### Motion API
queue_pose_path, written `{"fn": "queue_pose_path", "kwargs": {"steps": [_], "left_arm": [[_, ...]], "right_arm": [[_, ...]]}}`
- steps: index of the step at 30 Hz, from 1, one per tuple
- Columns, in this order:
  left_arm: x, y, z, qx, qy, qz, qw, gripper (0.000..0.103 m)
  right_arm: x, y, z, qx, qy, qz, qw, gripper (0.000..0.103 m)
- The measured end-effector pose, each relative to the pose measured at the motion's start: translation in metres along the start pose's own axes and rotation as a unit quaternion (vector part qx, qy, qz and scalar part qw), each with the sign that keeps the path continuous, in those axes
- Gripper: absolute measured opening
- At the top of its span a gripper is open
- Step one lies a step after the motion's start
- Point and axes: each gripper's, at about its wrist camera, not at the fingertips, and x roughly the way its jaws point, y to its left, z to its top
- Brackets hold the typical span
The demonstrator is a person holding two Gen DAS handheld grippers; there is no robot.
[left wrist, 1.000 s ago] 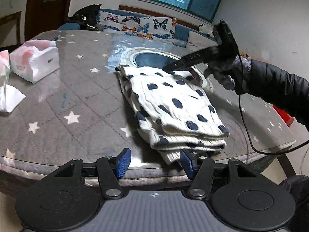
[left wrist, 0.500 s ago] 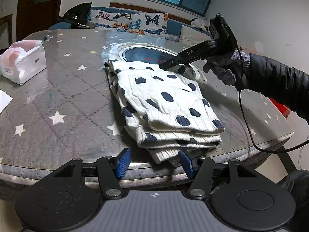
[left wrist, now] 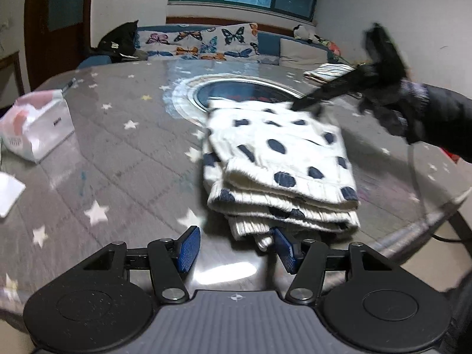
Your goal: Fold clothes
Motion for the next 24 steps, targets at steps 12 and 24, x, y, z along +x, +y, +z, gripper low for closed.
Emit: {"fn": "queue_pose_path", "kwargs": {"steps": [12,24], "left_arm": [[0.072,0.012,0.060,0.040,-0.015,0.009,0.9990,0.057],[0.065,0.030,0.081,0.024,-0.041,0.029,0.9985,0.057]], "right_arm": [[-0.069,-0.026,-0.067,0.089,-0.039,-0.094,0.991,0.007],[-0.119,-0.007,-0.104,0.071,-0.089,-0.121,0.986,0.015]]}}
